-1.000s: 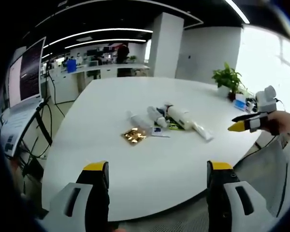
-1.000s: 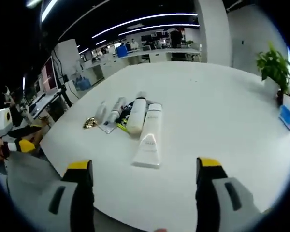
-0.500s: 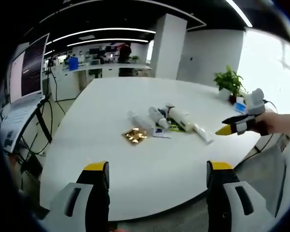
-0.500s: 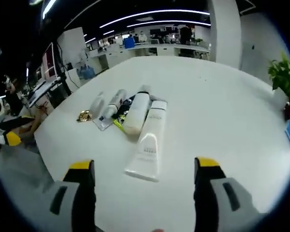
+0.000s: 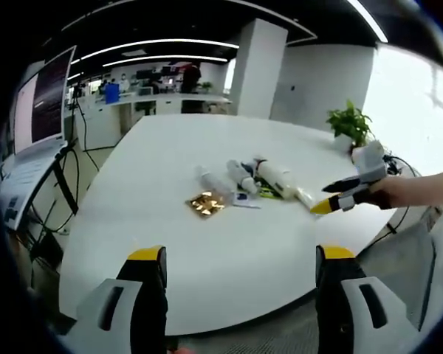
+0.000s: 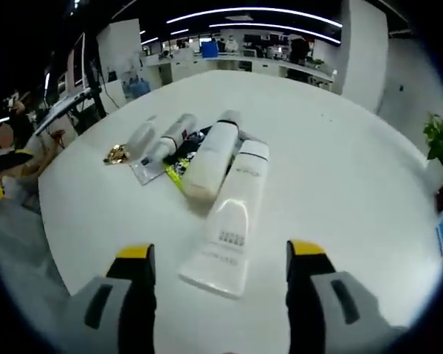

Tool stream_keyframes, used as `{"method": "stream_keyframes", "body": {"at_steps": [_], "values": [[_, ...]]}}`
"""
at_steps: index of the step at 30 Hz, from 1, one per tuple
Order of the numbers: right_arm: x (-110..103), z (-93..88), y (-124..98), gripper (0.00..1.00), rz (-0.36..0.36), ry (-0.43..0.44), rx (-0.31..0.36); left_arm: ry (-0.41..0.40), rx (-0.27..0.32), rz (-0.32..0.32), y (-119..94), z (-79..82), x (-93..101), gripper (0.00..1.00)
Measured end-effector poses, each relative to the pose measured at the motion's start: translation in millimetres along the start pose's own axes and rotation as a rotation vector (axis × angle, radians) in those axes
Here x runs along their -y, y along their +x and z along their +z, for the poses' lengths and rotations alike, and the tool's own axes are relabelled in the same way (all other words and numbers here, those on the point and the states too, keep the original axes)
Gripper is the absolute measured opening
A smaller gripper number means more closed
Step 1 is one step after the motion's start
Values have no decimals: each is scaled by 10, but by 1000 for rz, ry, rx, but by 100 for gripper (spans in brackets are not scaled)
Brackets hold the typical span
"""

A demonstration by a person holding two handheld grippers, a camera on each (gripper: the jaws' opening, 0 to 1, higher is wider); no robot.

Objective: Arrange the skincare products in the storage area until every visible bottle or jar stands upright without overlapping.

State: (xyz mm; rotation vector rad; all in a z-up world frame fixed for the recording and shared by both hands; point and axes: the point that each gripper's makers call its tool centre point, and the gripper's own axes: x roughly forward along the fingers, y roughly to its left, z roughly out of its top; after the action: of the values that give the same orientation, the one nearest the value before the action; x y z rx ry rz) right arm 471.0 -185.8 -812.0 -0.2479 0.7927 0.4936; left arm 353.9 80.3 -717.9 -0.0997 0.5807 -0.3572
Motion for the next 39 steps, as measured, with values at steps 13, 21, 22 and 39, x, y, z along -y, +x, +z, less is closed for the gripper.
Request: {"method": "stream_keyframes", "body": {"at_steps": [13, 21, 22, 39], "values": [[24, -76, 111, 65, -1, -10, -39, -3, 2, 12, -4, -1, -22, 80], [119, -78, 156, 63, -9, -15, -53, 1, 4, 18, -9, 6, -23, 80], [122, -69, 159, 62, -9, -16, -54, 1, 4, 19, -9, 6, -23, 80], [341, 98, 326, 38, -5, -8, -31, -3, 2, 17, -10, 8, -15, 81]]}}
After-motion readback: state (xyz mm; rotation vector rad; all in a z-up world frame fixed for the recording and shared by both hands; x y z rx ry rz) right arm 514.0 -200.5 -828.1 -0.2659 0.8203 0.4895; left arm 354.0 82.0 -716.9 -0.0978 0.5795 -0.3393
